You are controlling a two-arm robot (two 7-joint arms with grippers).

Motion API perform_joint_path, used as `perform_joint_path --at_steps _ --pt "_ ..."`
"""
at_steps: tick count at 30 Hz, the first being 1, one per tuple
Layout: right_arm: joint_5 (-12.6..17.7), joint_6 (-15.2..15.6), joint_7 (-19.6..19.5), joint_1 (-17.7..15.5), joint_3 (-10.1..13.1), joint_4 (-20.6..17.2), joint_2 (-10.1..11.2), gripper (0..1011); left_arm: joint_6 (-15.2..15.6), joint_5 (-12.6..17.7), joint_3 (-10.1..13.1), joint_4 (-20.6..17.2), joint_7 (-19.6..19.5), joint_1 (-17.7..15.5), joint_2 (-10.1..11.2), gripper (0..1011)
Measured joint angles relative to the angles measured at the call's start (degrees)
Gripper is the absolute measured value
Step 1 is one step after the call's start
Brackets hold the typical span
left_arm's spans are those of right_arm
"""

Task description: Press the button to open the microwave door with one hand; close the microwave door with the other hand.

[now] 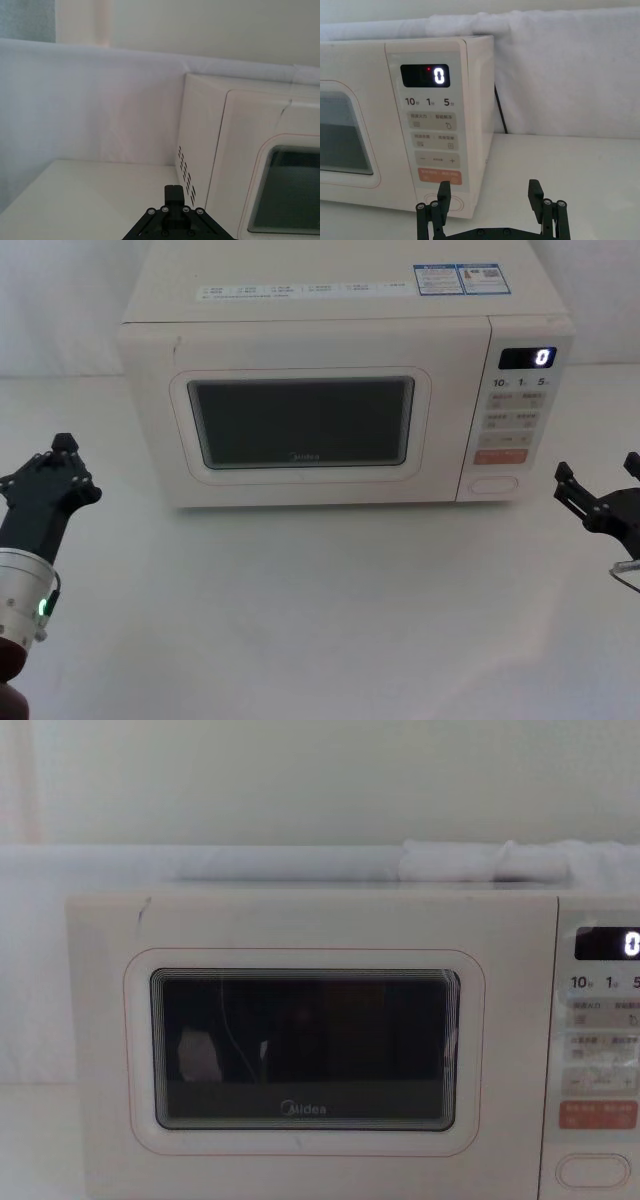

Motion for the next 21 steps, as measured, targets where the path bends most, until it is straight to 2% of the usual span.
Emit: perform_joint_path --at_steps 4,10,21 --pt "0.0 0.0 0.0 0.0 0.0 0.0 0.0 1002 0.38 1.01 0.26 0.46 -0.03 -0.43 -0.71 0" --pt "0.0 0.0 0.0 0.0 0.0 0.0 0.0 1002 0.2 4.78 0.87 1.13 2.17 -0.05 -2.57 0" --pt "0.0 0.0 0.0 0.0 0.0 0.0 0.0 1002 0.52 8.31 0.97 2.17 2.56 0.95 -3.79 0"
